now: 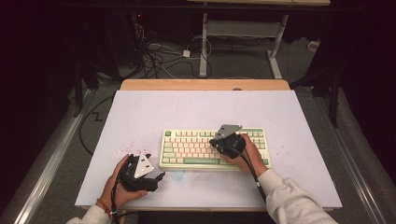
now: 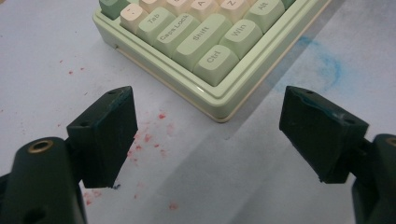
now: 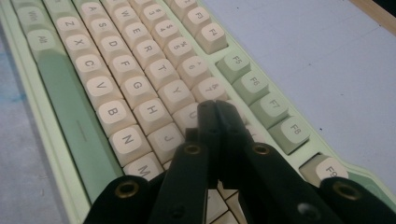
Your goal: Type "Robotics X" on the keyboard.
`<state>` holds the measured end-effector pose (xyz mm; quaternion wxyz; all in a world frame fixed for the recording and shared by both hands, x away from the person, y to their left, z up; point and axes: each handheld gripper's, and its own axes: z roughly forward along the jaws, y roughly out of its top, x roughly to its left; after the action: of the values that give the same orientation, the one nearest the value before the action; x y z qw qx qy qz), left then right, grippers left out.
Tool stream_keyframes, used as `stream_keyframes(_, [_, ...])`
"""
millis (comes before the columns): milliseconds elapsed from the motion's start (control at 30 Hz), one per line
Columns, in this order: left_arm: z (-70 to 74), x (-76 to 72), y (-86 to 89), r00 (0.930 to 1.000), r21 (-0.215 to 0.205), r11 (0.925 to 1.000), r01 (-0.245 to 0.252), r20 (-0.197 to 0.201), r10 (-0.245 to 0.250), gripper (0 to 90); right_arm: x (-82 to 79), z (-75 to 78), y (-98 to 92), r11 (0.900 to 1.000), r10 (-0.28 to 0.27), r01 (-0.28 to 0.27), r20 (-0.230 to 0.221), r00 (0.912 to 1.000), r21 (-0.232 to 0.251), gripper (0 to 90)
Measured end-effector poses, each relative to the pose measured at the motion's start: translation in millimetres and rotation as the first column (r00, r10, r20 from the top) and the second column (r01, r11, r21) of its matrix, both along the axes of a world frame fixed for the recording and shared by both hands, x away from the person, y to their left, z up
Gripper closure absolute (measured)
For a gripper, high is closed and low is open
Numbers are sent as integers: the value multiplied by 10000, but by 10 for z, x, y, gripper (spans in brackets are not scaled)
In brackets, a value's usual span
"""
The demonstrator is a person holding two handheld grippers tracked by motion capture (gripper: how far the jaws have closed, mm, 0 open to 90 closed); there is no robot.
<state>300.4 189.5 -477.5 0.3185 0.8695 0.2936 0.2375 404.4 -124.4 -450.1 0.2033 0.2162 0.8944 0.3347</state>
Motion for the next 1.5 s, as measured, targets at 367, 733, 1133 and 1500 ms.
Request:
stream_keyframes(367, [-10, -1, -17, 9999, 154, 9999, 75, -103, -73, 181, 11, -20, 33, 9994, 0, -5, -167, 9999, -332, 900])
stream_keyframes(733, [-14, 2, -13, 9999, 204, 9998, 69, -138, -66, 181, -38, 113, -67, 9985, -144, 136, 145, 9998, 525, 868])
stream_keyframes(1133, [-19, 2, -23, 9998, 292, 9995, 89, -175, -84, 181, -153, 263, -200, 9905, -196, 97, 714, 9973, 1369, 623])
stream_keyframes(1500, [-18, 2, -16, 9998, 367, 9993, 70, -181, -63, 181, -237, 323, -291, 9819, -645, 406, 1249, 9901, 1851, 354])
